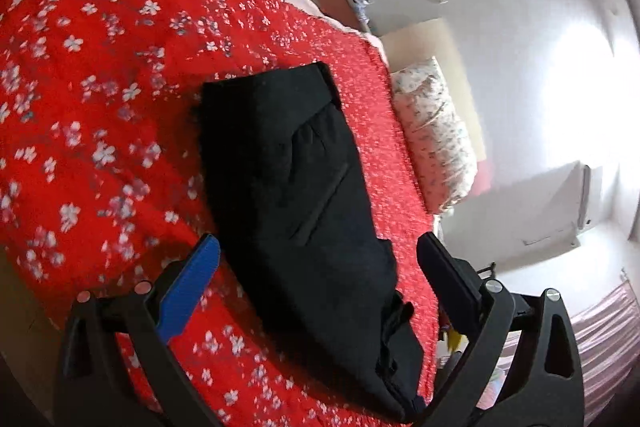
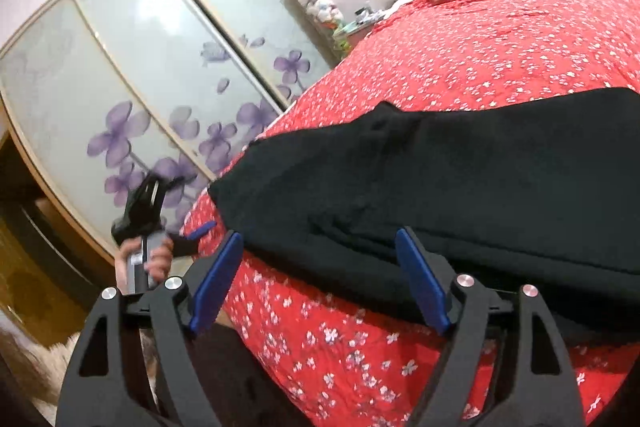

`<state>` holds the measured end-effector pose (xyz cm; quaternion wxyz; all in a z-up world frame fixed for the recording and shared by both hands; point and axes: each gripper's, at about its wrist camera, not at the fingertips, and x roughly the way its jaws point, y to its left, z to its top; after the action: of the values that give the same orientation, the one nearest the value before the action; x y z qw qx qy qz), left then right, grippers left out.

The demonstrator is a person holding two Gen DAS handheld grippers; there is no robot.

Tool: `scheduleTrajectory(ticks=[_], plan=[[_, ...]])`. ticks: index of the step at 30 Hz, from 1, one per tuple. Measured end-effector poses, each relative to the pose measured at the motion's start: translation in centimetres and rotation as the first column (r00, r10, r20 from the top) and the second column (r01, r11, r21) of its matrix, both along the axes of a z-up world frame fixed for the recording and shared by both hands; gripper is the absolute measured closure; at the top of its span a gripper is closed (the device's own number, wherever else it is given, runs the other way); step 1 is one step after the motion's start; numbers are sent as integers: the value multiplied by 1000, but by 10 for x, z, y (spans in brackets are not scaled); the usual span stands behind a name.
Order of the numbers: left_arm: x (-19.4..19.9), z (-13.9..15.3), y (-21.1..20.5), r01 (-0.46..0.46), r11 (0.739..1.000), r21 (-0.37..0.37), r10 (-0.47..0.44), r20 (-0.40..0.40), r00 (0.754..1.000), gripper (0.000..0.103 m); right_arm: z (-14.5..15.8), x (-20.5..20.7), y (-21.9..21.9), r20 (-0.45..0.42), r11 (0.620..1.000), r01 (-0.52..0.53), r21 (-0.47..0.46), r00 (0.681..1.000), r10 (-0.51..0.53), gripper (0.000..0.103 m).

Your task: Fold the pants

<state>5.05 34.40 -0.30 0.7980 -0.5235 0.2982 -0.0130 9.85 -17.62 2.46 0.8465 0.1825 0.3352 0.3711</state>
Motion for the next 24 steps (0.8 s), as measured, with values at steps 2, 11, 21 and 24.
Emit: scheduleTrajectory(ticks=[2,11,21,24], plan=[[8,1,1,-6,1000,24,6,-32,999,4,-1,-3,4,-1,1000,-20,-4,1000,20,22],[40,-5,3,-2,999,51,9,-142,990,6,1,-14,22,31,995,-82,-61,996,84,20],[47,15,-21,64,977,206,-48,-81,996,29,-10,-8,25,-30,995,-85,-56,996,84,19],[48,5,-16,57,973,223,-33,-109,993,46,-11,-9,27,-30,994,-89,-67,996,87,19]])
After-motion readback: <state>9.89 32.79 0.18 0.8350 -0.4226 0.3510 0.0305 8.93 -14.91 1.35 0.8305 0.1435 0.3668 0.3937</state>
